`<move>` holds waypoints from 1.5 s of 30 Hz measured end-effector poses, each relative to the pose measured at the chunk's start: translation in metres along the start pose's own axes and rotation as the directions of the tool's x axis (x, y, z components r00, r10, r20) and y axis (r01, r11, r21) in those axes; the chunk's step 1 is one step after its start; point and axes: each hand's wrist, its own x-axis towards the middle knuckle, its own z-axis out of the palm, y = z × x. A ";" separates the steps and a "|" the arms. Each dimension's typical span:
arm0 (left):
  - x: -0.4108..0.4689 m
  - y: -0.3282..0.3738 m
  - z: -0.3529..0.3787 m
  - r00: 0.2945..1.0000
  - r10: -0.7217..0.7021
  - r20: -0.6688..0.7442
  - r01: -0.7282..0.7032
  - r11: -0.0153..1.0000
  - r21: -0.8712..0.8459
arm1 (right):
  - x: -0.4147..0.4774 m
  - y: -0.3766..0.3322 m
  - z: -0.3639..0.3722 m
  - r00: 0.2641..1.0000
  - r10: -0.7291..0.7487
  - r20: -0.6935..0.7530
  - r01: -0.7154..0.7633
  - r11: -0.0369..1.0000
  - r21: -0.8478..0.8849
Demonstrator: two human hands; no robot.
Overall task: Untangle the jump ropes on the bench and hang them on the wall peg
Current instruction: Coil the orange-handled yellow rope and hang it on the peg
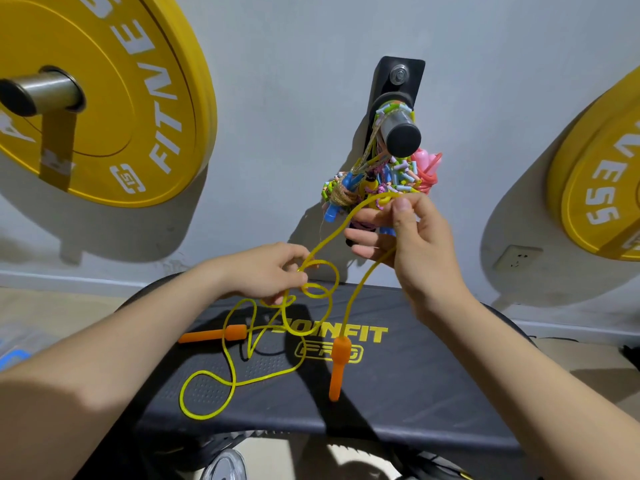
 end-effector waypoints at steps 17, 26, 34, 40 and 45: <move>0.002 0.002 -0.008 0.972 0.180 -0.155 -0.143 0.965 0.221 | 0.007 0.012 -0.030 0.992 -0.033 0.121 0.117 0.588 -0.800; -0.009 0.021 -0.006 0.927 0.293 -0.234 -0.261 0.952 0.158 | -0.006 0.029 -0.019 0.764 0.517 0.387 0.072 0.527 -0.847; -0.013 0.027 -0.014 0.860 0.245 -0.448 -0.268 0.963 0.014 | 0.006 0.030 -0.025 0.824 0.485 0.295 0.193 0.248 -0.949; -0.016 0.028 -0.017 0.907 0.200 -0.371 -0.208 0.978 0.019 | -0.001 0.037 -0.037 0.699 0.704 0.124 0.194 -0.020 -0.981; -0.017 0.036 -0.009 0.947 0.249 -0.202 -0.260 0.965 -0.026 | 0.000 0.036 -0.027 0.838 0.475 0.270 0.220 0.158 -0.962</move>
